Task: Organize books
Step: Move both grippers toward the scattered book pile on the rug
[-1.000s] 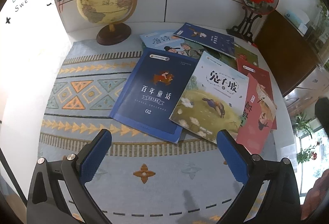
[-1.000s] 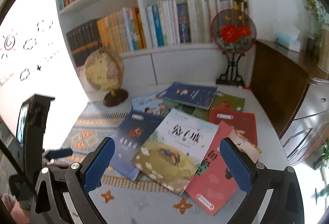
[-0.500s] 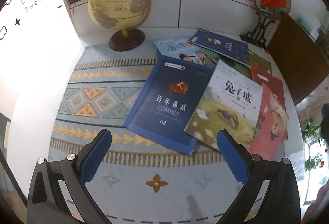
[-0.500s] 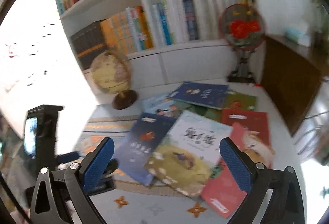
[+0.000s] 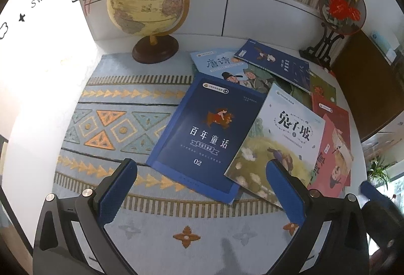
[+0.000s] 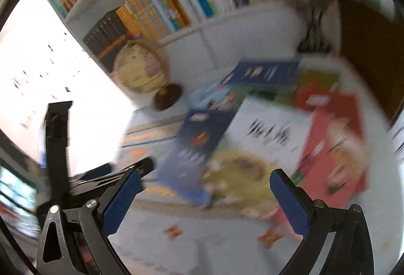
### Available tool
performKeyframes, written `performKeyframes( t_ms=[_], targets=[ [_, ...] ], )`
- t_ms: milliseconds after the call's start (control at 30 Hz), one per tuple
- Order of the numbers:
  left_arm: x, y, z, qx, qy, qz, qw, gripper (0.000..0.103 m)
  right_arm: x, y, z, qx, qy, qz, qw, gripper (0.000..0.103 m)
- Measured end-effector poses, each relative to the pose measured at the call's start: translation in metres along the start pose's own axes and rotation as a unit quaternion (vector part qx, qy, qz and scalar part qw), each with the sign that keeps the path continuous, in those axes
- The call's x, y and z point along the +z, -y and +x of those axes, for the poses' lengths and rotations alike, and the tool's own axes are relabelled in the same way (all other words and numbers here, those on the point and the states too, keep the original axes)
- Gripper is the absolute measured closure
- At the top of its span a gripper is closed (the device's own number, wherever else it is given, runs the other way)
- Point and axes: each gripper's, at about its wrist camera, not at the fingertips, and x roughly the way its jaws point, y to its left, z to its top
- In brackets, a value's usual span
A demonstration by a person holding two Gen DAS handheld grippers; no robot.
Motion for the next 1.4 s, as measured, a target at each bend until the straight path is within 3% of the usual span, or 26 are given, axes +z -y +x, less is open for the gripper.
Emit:
performKeyframes(
  t_ms=[67, 133, 300, 433, 600, 833, 900, 1167, 1233, 1400],
  targets=[
    [0.000, 0.000, 0.000, 0.002, 0.000, 0.001, 1.0000, 0.001, -0.003, 0.004, 0.004, 0.002, -0.008, 0.017, 1.000, 0.001],
    [0.000, 0.000, -0.001, 0.003, 0.002, 0.001, 1.0000, 0.001, -0.003, 0.005, -0.001, -0.011, 0.010, 0.020, 1.000, 0.001],
    [-0.001, -0.001, -0.004, 0.004, 0.005, 0.001, 1.0000, 0.001, 0.002, -0.006, -0.009, -0.131, 0.033, -0.049, 0.990, 0.001],
    [0.000, 0.000, -0.008, 0.007, 0.013, 0.009, 0.9998, 0.001, 0.006, 0.003, -0.013, -0.173, 0.031, -0.074, 0.982, 0.001],
    [-0.001, 0.003, -0.016, 0.010, 0.026, 0.019, 0.9994, 0.001, 0.006, 0.024, -0.011, -0.167, -0.008, -0.079, 0.983, 0.006],
    [-0.003, 0.012, -0.024, -0.023, 0.035, 0.040, 0.9983, 0.002, -0.001, 0.030, -0.019, -0.170, -0.011, -0.079, 0.982, 0.012],
    [-0.005, 0.016, -0.026, -0.027, 0.037, 0.050, 0.9977, 0.004, -0.003, 0.031, -0.020, -0.162, -0.013, -0.071, 0.984, 0.024],
    [-0.011, 0.022, -0.039, -0.020, 0.048, 0.067, 0.9964, 0.004, -0.012, 0.024, -0.038, -0.183, 0.006, -0.086, 0.979, 0.025],
    [-0.010, 0.022, -0.044, -0.027, 0.051, 0.075, 0.9955, 0.004, -0.010, 0.026, -0.046, -0.170, 0.011, -0.093, 0.981, 0.025],
    [0.009, 0.028, -0.059, -0.023, 0.078, 0.136, 0.9875, 0.003, 0.003, 0.040, -0.068, -0.161, 0.010, -0.118, 0.980, 0.025]
  ],
)
